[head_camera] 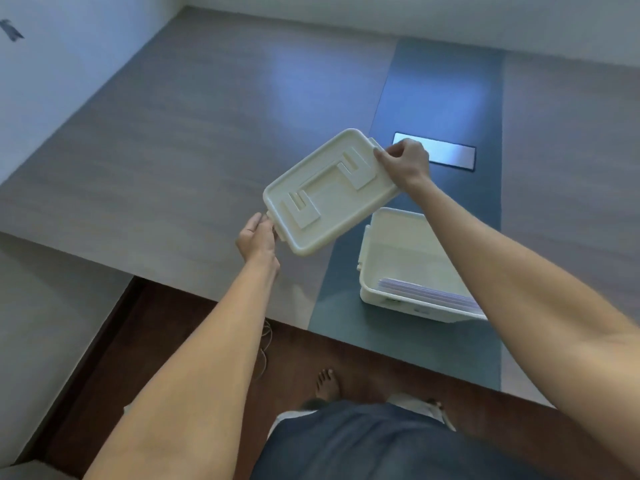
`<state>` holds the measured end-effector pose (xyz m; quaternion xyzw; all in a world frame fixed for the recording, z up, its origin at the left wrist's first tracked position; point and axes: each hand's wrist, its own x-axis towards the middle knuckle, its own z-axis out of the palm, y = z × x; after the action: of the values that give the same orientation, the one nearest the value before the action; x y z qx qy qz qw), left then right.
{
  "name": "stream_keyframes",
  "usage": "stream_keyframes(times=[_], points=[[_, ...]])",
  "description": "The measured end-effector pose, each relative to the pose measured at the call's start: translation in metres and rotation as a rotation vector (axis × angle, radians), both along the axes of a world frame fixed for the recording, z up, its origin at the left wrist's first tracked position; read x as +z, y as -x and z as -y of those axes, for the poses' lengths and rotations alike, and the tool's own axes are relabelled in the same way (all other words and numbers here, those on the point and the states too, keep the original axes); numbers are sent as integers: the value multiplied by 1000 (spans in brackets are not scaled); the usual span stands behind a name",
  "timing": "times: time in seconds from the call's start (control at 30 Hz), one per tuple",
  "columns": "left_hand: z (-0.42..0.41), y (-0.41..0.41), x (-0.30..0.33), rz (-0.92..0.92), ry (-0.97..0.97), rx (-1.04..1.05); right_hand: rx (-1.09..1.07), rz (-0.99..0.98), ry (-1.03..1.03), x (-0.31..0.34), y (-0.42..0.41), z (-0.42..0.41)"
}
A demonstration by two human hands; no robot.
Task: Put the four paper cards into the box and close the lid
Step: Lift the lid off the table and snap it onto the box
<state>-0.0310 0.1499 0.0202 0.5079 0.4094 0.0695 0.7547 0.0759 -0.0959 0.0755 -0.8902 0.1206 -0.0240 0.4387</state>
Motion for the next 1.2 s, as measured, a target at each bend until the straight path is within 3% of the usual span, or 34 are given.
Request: stream_keyframes(times=[0.47, 1.2], points=[[97, -29, 10, 149, -189, -445, -432, 22, -176, -10, 114, 145], [135, 23, -10, 171, -394, -638, -501, -102, -229, -64, 210, 179]])
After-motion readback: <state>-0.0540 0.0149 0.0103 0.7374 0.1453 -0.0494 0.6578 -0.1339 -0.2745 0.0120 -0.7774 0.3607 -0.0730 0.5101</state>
